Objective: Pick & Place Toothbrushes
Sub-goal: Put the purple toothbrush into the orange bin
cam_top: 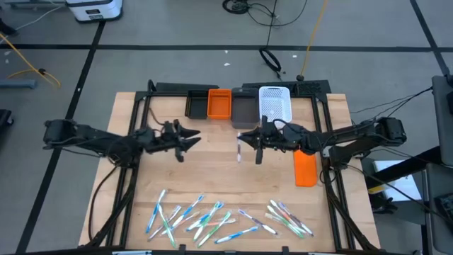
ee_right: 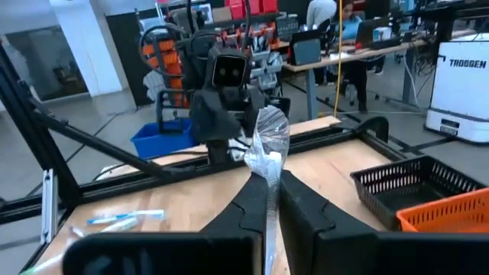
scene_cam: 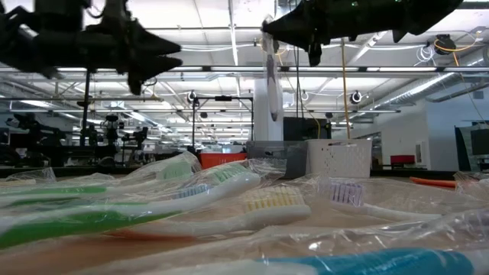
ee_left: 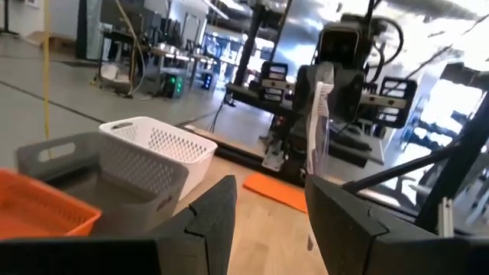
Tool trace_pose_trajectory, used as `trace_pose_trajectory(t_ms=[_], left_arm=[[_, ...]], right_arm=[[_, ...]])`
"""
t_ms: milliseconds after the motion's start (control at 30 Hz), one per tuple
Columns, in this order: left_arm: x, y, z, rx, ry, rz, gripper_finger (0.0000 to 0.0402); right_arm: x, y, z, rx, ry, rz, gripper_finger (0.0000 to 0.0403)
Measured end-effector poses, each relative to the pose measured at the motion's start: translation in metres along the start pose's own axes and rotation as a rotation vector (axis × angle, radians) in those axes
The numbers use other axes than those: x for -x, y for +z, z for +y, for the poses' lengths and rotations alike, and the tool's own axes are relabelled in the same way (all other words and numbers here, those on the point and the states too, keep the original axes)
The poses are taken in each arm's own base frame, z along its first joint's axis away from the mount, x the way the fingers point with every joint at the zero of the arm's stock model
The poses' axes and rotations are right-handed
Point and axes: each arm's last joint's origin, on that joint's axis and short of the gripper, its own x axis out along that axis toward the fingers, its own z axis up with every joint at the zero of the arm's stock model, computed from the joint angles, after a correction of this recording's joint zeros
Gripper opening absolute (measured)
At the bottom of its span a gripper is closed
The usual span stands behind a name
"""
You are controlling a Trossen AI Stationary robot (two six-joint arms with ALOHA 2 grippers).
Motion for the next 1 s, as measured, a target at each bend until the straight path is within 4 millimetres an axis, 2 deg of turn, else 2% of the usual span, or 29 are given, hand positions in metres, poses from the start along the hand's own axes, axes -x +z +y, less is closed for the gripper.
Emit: trace_pose_trajectory(t_ms=[167,367,533,733,1000], left_arm=[[-0.040,0.004,-0.007,-0.041,-0.027,0.038,0.0159],[-0.087,0.004,-0.016,-0.064,-0.110,0.077,0.0159],[-0.116,-0.002,-0.020,-0.066,-0.166,0.103,0.0159],[-0.134,-0.005,-0.024,-0.052,-0.239,0.122,0.0159],[-0.136,-0.004,-0.024,-0.061,-0.243,0.111,0.0159]], right_arm=[[-0.002,0.009,0.002,0.045,0.005,-0.032,0.0010],[-0.003,0.011,0.002,0.060,0.003,-0.046,0.0011],[-0.003,0.011,0.002,0.064,0.003,-0.041,0.0012],[-0.003,0.010,0.002,0.069,0.003,-0.039,0.0012],[-0.003,0.010,0.002,0.070,0.002,-0.029,0.0013]])
